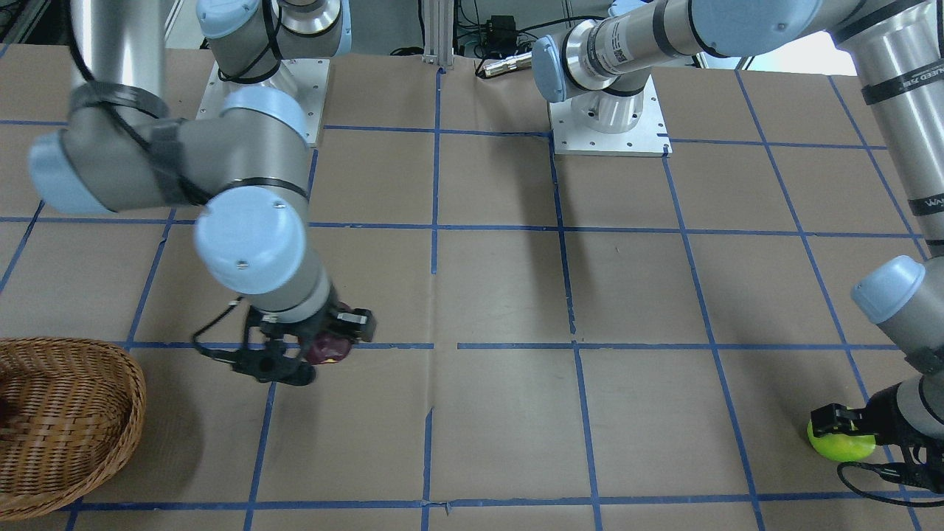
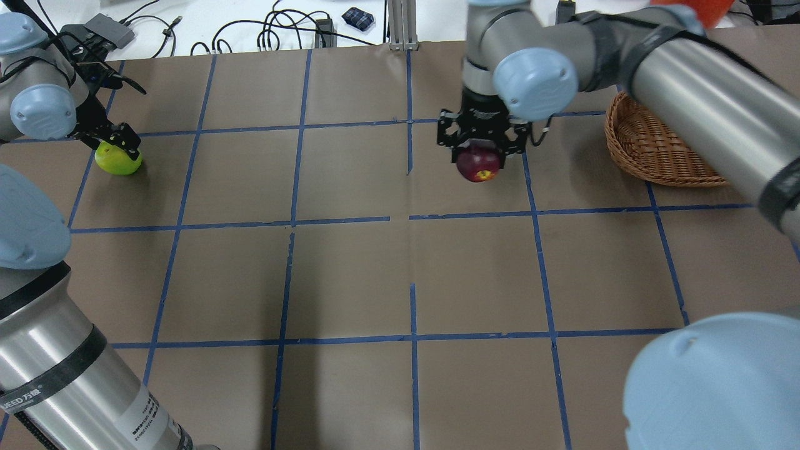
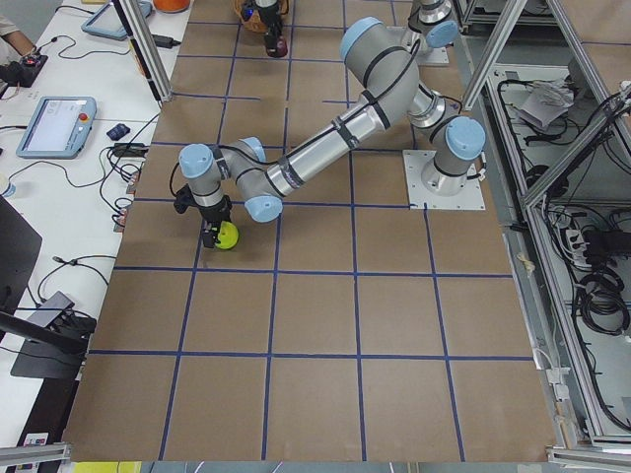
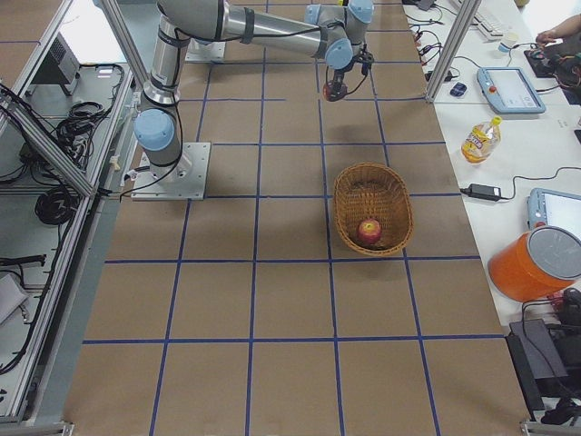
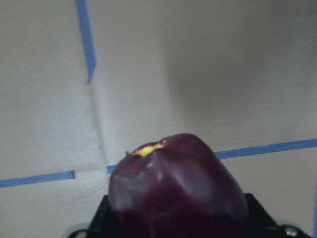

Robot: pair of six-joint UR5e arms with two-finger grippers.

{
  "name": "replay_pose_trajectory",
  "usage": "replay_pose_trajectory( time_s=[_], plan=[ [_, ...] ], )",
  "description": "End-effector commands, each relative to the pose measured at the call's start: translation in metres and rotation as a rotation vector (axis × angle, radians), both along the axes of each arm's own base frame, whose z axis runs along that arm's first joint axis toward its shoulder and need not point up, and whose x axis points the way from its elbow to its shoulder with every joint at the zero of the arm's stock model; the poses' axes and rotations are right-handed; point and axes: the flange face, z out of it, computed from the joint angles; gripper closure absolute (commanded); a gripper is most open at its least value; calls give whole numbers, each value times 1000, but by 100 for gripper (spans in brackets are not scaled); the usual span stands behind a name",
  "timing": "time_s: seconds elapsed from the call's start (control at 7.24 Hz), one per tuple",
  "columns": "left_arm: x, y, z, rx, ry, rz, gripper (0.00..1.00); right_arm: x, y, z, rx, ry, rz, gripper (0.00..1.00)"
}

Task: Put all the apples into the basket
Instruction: 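Carry the dark apple into the basket with the right gripper and release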

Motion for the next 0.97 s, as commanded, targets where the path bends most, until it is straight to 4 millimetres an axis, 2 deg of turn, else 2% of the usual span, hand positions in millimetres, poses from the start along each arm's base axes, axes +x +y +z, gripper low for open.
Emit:
replay_pose_trajectory(
  time_s=[0.0,0.14,0.28,0.41,0.55,0.69,0.83],
  plan=[
    [-2,1,0,8,1,0,76,-159,-12,33,8,19,-135,100],
    [2,1,-2,5,0,1,61,-210,-13,40,-4,70,-94,100],
    [6,0,-5,1,-3,0,41,-251,-13,31,10,66,-27,100],
    [9,-6,3,-11,-7,-2,13,-292,-12,23,17,47,10,100],
    [13,-12,10,-21,-13,-3,0,-317,-20,4,5,45,40,100],
    [20,-9,9,-10,-7,6,0,-349,-29,-16,-11,105,57,100],
    [30,-5,10,-11,-3,23,0,-363,-36,-45,15,120,50,100]
  ],
)
